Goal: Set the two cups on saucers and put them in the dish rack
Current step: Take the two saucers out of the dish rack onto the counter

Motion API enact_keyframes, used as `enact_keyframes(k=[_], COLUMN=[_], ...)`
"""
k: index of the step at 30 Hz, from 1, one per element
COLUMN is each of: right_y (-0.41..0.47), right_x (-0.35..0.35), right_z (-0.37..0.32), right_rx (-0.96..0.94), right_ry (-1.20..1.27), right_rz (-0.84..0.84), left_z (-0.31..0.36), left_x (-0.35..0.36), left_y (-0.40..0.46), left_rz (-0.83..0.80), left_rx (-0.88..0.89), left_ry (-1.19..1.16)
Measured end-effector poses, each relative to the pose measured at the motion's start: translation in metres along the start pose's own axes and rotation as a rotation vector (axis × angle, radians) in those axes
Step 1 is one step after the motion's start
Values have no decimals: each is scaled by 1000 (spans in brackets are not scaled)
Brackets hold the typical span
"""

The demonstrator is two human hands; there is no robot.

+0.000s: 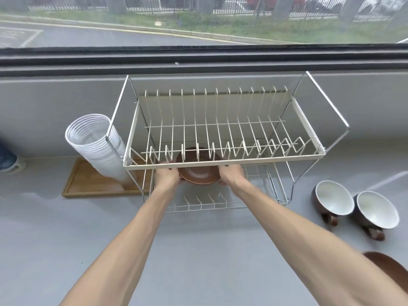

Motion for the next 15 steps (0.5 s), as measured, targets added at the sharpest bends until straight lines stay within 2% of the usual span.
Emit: enact_keyframes(k=[7,15], right_y=[-42,-106], right_x=[-29,-62], right_z=[39,86], right_rx=[20,18], right_ry=[49,85], right_rz=[138,144], left_z=[-6,-28], left_x=[4,6], left_y=[-56,-119], left_rz=[-88,-184], left_rx=[65,47], left_ry=[33,108])
Point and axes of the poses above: each hand's wrist, its own y-axis towards the middle knuckle, its own x-axis out of the palm, z = x × y, the point moved 3 cm from there along y, towards the middle knuckle, and after that the axes turned 13 degrees about -y, right-handed, at the moved point
